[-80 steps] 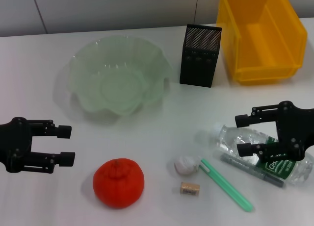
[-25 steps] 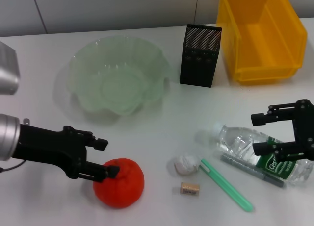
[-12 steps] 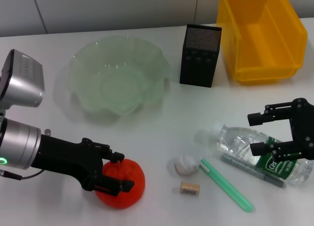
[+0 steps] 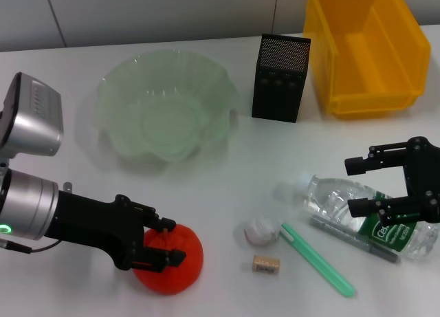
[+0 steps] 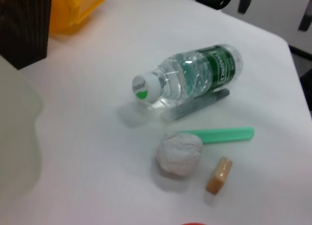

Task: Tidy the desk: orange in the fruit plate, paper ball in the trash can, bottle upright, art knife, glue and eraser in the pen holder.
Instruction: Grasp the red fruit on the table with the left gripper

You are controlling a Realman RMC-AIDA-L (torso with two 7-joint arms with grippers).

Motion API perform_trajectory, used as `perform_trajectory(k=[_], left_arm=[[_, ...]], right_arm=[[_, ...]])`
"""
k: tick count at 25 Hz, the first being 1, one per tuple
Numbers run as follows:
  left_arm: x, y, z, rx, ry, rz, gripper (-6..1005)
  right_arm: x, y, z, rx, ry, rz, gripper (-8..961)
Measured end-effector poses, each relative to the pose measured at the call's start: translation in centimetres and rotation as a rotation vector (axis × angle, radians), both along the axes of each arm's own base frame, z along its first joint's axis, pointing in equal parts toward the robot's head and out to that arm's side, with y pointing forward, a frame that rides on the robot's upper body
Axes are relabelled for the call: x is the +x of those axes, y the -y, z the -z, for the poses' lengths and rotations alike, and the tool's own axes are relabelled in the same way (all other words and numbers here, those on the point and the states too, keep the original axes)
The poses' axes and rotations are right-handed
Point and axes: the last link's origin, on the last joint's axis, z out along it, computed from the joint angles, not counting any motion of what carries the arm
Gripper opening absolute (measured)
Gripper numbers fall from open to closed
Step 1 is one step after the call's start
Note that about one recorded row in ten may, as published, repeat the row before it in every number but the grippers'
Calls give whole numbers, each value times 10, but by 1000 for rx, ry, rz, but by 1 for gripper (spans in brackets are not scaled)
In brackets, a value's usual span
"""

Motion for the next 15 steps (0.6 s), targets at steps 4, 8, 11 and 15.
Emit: perform_trajectory(k=[4,8,11,15], left_arm=[[-1,0,2,7,-4,3,550],[-1,1,2,6,-2,1,443],[-2,1,2,3,-2,-1,383],[-3,2,1,4,7,-10,302]], right_arm=[[-1,0,0,-3,-2,5,614],[-1,0,1,-6,-5,8,611],[-1,0,0,-5,-7,10,609],[0,1,0,-5,-9,12,606]])
